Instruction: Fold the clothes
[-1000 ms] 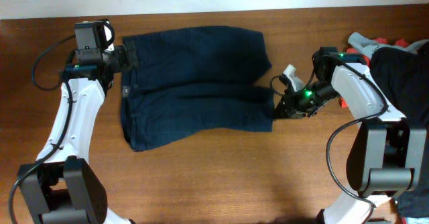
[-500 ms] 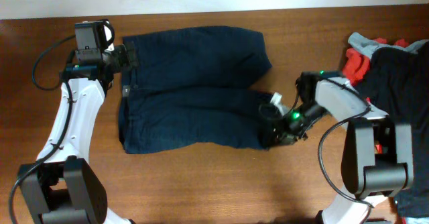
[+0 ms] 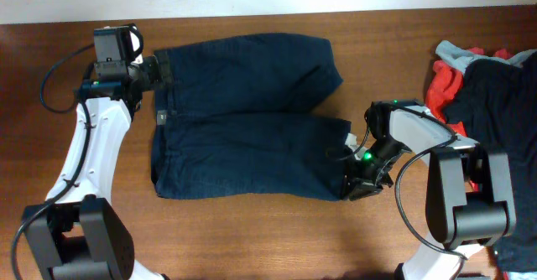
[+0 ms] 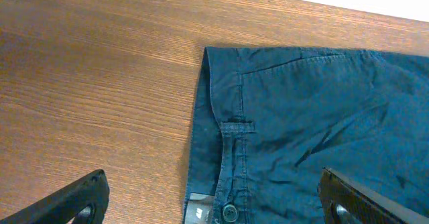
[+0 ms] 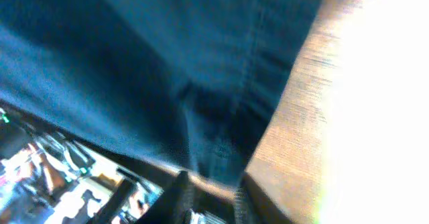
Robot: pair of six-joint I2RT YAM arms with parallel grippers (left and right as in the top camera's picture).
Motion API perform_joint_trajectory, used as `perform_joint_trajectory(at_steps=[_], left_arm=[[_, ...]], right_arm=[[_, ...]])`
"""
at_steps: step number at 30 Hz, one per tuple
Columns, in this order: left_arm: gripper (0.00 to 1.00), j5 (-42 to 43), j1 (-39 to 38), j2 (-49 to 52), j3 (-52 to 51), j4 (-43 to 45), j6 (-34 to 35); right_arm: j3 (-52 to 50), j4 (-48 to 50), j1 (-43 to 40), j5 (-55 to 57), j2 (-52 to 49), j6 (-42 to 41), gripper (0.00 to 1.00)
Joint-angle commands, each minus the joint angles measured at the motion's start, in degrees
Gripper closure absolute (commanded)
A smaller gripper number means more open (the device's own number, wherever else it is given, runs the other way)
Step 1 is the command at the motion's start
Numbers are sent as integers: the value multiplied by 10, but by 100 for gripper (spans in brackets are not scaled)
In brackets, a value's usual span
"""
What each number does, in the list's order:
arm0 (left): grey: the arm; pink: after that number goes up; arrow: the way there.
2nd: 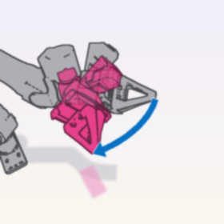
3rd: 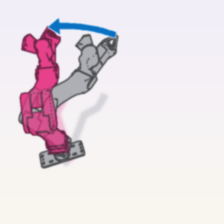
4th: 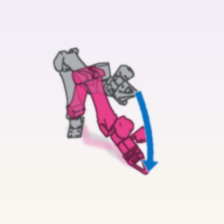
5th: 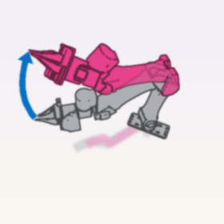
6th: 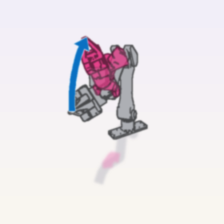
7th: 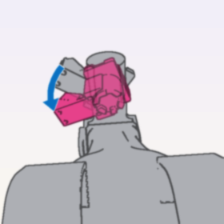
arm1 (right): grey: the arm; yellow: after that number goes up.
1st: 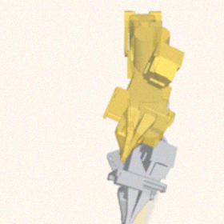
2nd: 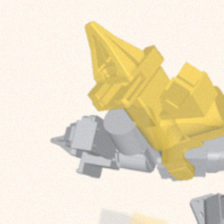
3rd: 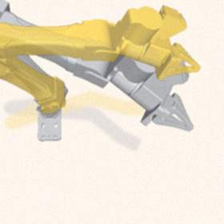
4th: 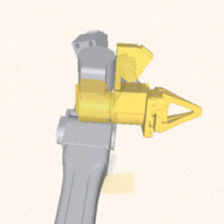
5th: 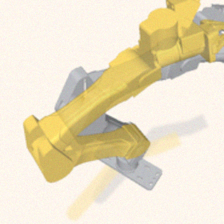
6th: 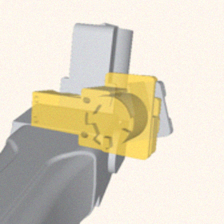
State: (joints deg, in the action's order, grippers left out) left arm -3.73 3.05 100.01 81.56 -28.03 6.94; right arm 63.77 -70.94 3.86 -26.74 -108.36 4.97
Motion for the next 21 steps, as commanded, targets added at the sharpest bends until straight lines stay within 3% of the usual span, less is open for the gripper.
perform_joint_trajectory(at_steps=[1, 3, 11, 14, 21], left_arm=[[1, -6, 2, 0, 3, 0, 5], [1, -6, 2, 0, 3, 1, 5], [1, -6, 2, 0, 3, 0, 5], [1, -6, 2, 0, 3, 0, 5], [1, -6, 2, 0, 3, 0, 5]], right_arm=[[44, -27, 3, 15, 10, -14, 61], [74, -47, 3, 16, 12, -14, 51], [193, -30, 3, 36, 17, -10, 32], [202, 49, 3, 48, 17, -10, 23], [202, 346, 4, 51, -1, -89, 21]])
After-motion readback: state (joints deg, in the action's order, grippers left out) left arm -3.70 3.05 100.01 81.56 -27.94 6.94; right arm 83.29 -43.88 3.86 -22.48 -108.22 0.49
